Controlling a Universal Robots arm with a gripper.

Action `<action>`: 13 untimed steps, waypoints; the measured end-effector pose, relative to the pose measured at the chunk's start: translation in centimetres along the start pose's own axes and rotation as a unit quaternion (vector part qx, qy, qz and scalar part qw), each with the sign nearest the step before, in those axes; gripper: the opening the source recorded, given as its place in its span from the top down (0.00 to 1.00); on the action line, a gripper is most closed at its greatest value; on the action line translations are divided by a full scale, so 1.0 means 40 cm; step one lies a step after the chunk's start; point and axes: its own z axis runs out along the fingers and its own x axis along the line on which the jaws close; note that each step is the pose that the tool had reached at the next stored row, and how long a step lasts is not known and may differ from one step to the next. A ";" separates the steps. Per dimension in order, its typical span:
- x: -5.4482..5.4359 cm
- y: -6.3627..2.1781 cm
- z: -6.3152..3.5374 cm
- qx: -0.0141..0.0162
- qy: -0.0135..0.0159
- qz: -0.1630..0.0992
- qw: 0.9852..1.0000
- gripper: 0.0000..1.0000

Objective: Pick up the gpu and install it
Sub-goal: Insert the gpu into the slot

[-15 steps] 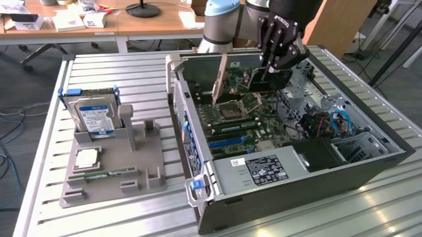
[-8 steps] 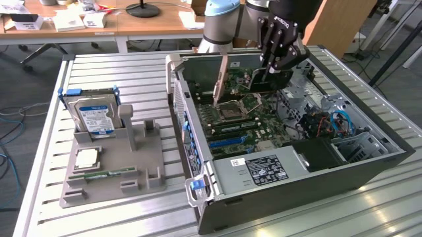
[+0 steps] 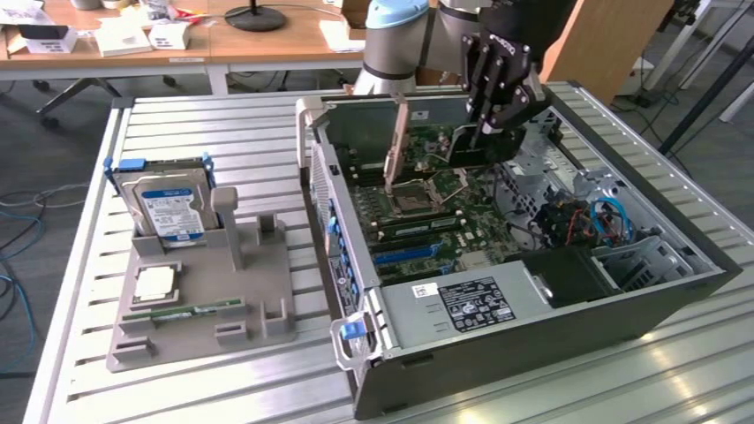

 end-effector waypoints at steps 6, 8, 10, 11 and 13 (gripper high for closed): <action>0.000 0.000 0.005 0.000 0.000 0.009 1.000 0.74; 0.000 0.000 0.010 0.000 0.000 0.009 1.000 0.74; 0.000 0.000 0.018 0.000 0.000 0.009 1.000 0.74; 0.000 0.000 0.023 0.000 0.000 0.009 1.000 0.74; 0.000 0.000 0.032 0.000 0.000 0.009 1.000 0.74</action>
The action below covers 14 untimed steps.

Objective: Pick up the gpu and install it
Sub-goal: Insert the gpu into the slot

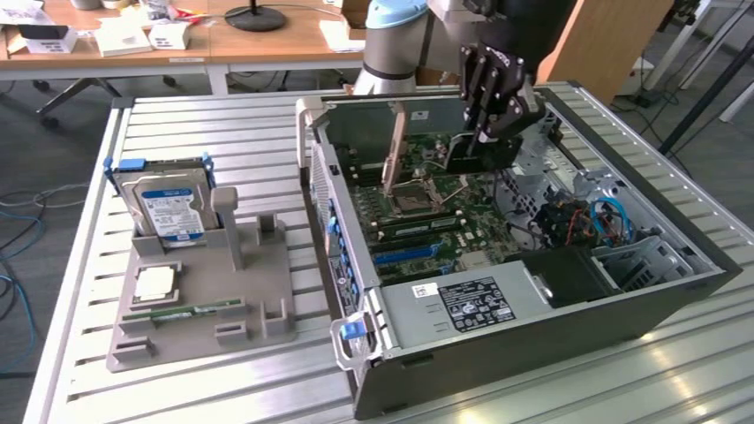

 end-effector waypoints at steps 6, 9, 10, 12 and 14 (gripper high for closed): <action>0.000 0.000 0.008 0.000 0.000 0.000 1.000 0.74; 0.000 0.000 0.010 0.000 0.000 0.000 1.000 0.74; 0.000 0.000 0.014 0.000 0.000 0.000 1.000 0.74; 0.000 0.000 0.023 0.000 0.000 0.000 1.000 0.74; 0.000 0.000 0.032 0.000 0.000 0.000 1.000 0.74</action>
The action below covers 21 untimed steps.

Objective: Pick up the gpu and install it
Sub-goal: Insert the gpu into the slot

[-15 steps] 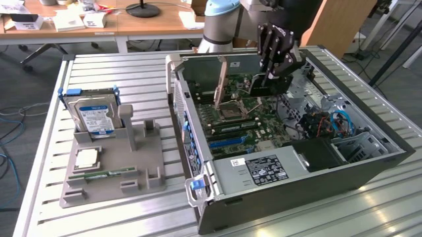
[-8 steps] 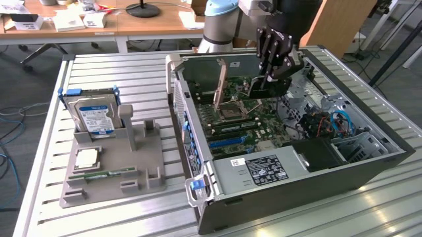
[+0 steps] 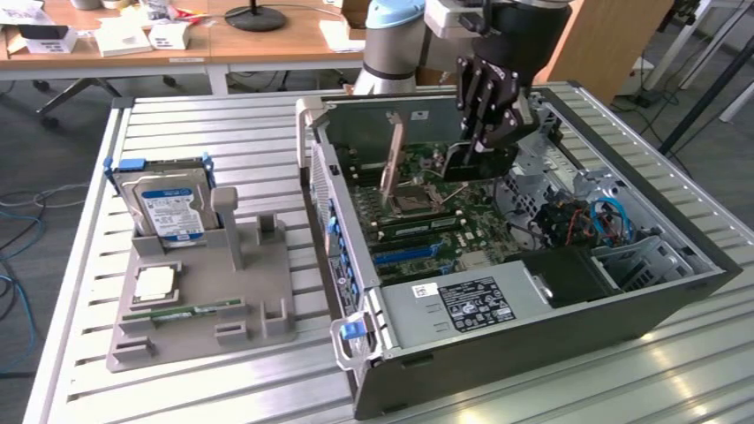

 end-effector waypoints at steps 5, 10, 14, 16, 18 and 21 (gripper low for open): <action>0.000 0.000 0.023 0.000 0.000 0.000 1.000 0.74; 0.001 0.000 0.046 0.001 0.000 0.000 1.000 0.74; 0.001 0.000 0.063 0.001 0.000 0.000 1.000 0.74; 0.001 0.000 0.073 0.001 0.000 0.000 1.000 0.74; 0.001 0.000 0.082 0.001 0.000 0.000 1.000 0.74; 0.001 0.000 0.095 0.002 0.000 0.000 1.000 0.74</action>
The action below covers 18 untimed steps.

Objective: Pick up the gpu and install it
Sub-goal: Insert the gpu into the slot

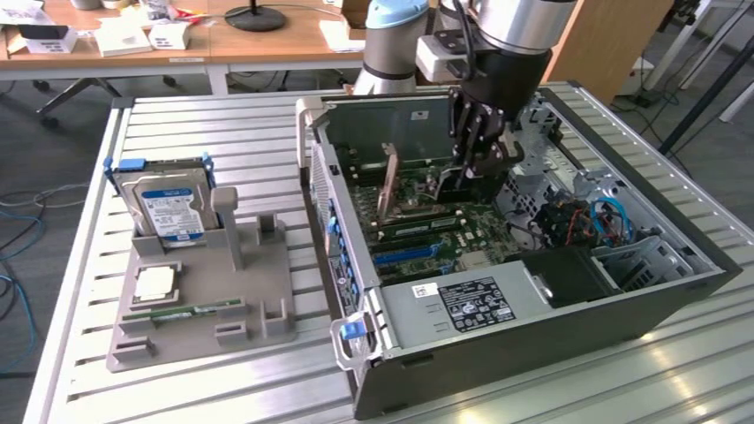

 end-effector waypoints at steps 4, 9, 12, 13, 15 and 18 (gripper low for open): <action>0.000 0.000 0.018 0.000 0.000 0.000 1.000 0.74; 0.000 0.000 0.041 0.001 0.000 0.000 1.000 0.74; 0.001 0.000 0.045 0.001 0.000 0.000 1.000 0.74; 0.001 0.000 0.045 0.001 0.000 0.000 1.000 0.74; 0.001 0.000 0.046 0.001 0.000 0.000 1.000 0.74; 0.000 0.000 0.048 0.001 0.000 0.000 1.000 0.74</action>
